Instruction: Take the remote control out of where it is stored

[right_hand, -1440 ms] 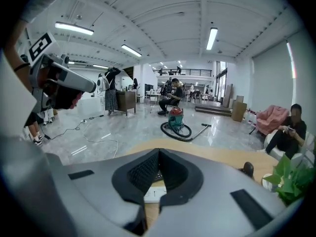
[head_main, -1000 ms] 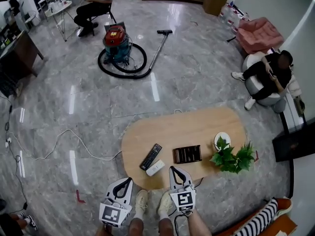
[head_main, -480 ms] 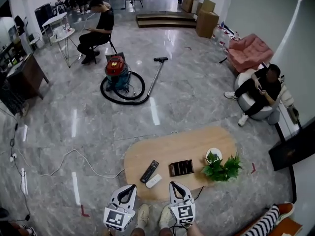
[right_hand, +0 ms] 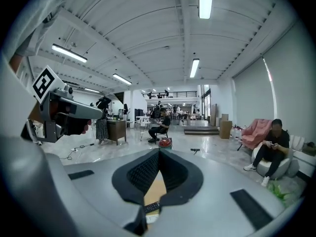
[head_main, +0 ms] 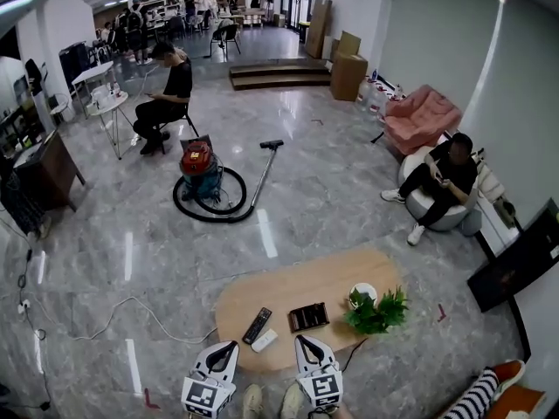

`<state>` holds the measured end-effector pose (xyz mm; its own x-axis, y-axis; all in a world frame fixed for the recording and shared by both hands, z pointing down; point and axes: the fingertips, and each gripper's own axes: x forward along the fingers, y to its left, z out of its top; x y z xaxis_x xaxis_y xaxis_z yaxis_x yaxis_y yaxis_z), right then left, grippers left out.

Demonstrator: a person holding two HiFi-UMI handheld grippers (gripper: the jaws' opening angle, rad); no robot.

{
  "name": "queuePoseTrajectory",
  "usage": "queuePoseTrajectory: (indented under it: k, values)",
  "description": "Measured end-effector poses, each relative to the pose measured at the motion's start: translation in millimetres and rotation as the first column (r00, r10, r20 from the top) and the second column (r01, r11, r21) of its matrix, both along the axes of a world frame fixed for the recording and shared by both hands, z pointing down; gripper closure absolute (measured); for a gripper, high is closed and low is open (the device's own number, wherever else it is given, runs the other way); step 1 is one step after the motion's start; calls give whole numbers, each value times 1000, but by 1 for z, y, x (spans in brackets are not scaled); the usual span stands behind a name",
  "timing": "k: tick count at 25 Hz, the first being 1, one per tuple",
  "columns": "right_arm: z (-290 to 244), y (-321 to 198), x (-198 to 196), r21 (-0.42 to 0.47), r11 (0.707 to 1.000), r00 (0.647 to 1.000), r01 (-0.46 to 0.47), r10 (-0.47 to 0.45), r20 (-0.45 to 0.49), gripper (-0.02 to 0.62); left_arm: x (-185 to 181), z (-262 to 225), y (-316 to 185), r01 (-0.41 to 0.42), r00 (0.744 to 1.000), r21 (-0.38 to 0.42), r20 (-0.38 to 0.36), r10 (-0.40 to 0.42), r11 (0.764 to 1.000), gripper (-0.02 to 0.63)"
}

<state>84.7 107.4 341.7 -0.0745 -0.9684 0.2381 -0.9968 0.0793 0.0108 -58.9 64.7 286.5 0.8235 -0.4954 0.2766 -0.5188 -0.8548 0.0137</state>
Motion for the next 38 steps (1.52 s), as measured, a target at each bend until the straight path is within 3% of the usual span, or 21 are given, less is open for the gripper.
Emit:
queuePoseTrajectory:
  k: [7,15,27,38]
  values:
    - [-30,13,5,35,999,1000,-7,8,-24,588,13,-34,8,-14,999,48,-52,17,999,600]
    - [-30,34,10,33,999,999,-40,41,-25,588,15,-44,15,-18,997,70,-70,23,997,600]
    - [-21,47,37,11,994,994,-104,105,-33,588,37,-28,22,-53,996,35,-66,55,998,600]
    - [21,43,65,-70,987,989,-148,147,-21,588,68,13,8,-86,996,-17,-36,86,996,601]
